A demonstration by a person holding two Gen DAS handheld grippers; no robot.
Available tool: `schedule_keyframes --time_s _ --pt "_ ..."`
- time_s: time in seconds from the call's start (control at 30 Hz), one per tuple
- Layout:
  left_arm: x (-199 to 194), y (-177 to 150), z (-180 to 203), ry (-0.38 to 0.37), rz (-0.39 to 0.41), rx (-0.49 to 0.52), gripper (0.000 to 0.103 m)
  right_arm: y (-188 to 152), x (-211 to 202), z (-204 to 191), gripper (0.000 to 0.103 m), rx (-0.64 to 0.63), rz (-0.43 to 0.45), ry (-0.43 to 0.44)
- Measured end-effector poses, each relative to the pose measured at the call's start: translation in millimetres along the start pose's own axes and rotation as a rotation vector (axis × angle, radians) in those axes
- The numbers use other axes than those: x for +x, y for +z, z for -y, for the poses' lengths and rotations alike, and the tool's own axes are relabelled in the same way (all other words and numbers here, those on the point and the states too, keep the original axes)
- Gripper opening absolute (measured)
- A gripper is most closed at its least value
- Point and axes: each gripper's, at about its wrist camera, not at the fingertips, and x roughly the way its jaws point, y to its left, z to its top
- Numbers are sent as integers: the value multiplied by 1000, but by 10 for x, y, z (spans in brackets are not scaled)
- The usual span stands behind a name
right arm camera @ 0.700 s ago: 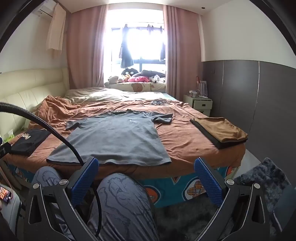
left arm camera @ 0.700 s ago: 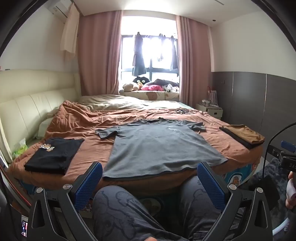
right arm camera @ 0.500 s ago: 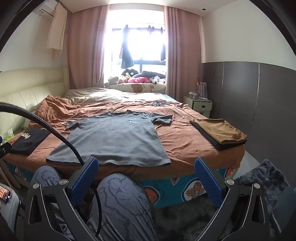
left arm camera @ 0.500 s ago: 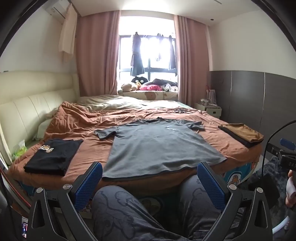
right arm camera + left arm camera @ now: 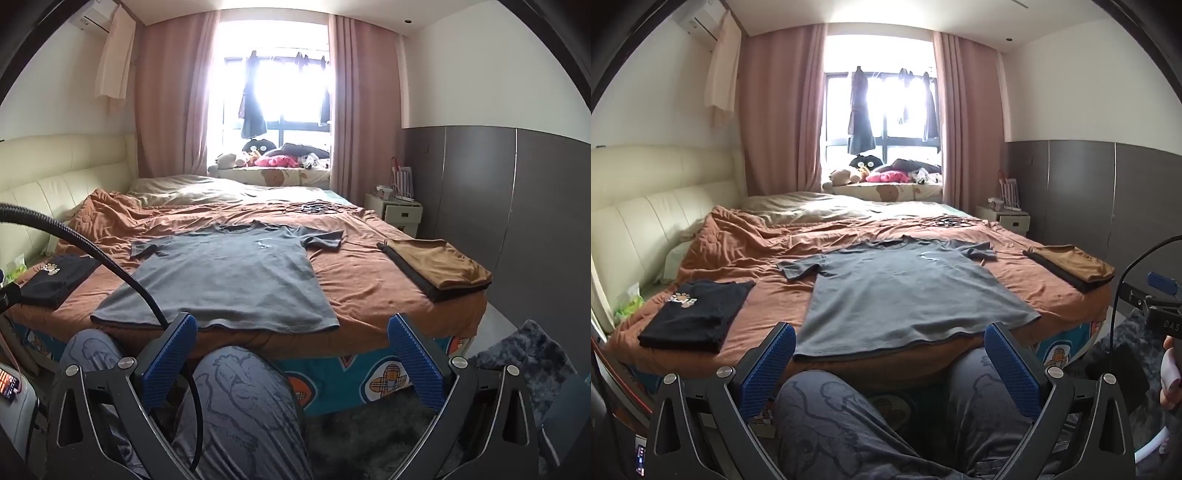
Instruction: Fold small clothes
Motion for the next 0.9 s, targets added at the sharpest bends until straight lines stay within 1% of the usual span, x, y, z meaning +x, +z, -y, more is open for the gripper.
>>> schedule_keyframes --time_s 0.6,0.9 --pt "-6 22 -7 -14 -4 -9 103 -9 -17 11 103 -1 1 -7" --pt "-56 37 -33 -22 10 -19 103 12 -62 -14 103 -6 13 -10"
